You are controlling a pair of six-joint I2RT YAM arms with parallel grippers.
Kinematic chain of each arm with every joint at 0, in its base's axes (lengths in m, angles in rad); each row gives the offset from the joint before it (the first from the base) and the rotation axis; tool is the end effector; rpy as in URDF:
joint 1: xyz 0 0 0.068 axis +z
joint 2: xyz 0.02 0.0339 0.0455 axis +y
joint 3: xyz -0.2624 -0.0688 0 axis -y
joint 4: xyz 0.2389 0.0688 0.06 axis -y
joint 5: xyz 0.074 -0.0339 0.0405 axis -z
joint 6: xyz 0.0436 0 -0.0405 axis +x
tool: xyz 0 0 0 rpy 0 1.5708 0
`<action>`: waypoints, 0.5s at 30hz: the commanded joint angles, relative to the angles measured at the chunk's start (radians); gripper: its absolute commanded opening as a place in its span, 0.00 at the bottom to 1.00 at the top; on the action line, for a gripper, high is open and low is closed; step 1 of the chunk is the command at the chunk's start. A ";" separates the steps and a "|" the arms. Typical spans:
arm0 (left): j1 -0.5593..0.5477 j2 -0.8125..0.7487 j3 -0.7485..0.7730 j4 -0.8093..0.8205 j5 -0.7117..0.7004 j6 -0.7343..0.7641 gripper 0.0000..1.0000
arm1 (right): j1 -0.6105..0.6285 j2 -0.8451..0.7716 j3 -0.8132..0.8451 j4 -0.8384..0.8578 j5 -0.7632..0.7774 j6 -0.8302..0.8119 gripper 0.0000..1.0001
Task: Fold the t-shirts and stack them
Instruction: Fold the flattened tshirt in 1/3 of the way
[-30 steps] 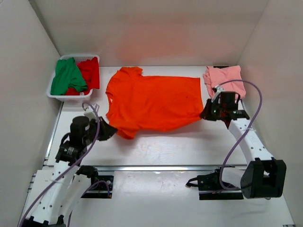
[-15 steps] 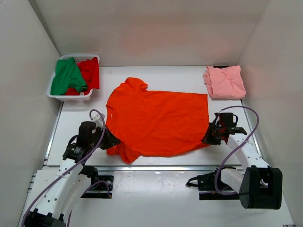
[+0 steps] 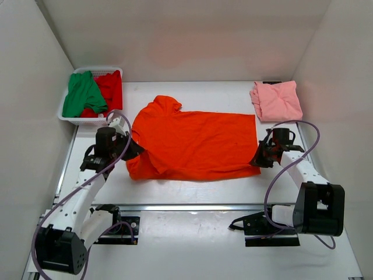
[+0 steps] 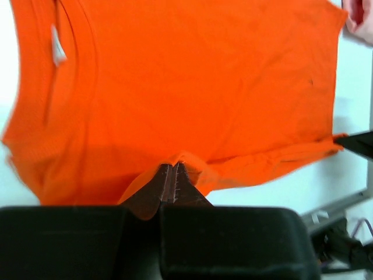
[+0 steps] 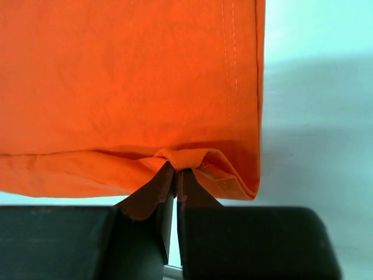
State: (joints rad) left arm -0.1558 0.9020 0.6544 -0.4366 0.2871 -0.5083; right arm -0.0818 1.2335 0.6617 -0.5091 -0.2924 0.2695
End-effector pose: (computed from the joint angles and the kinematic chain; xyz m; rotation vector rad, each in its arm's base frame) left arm 0.1891 -0.0422 0.2458 -0.2485 2.2977 -0.6719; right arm 0.2213 -0.0055 0.1802 0.3666 2.6230 0.4500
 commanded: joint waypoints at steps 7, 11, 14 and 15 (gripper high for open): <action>0.035 0.166 0.132 0.128 -0.057 0.076 0.00 | -0.041 0.083 0.093 0.066 -0.004 -0.029 0.00; 0.033 0.232 0.163 0.156 -0.062 0.082 0.00 | -0.055 0.104 0.104 0.075 -0.002 -0.033 0.00; 0.035 0.276 0.178 0.174 -0.066 0.091 0.00 | -0.064 0.121 0.102 0.090 -0.002 -0.027 0.00; 0.036 0.285 0.179 0.189 -0.065 0.091 0.00 | -0.065 0.124 0.108 0.096 -0.002 -0.032 0.00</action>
State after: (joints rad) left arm -0.1253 1.1767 0.7910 -0.3031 0.2379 -0.4412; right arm -0.1337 1.3479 0.7345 -0.4606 -0.2970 0.2577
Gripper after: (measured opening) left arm 0.017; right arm 0.017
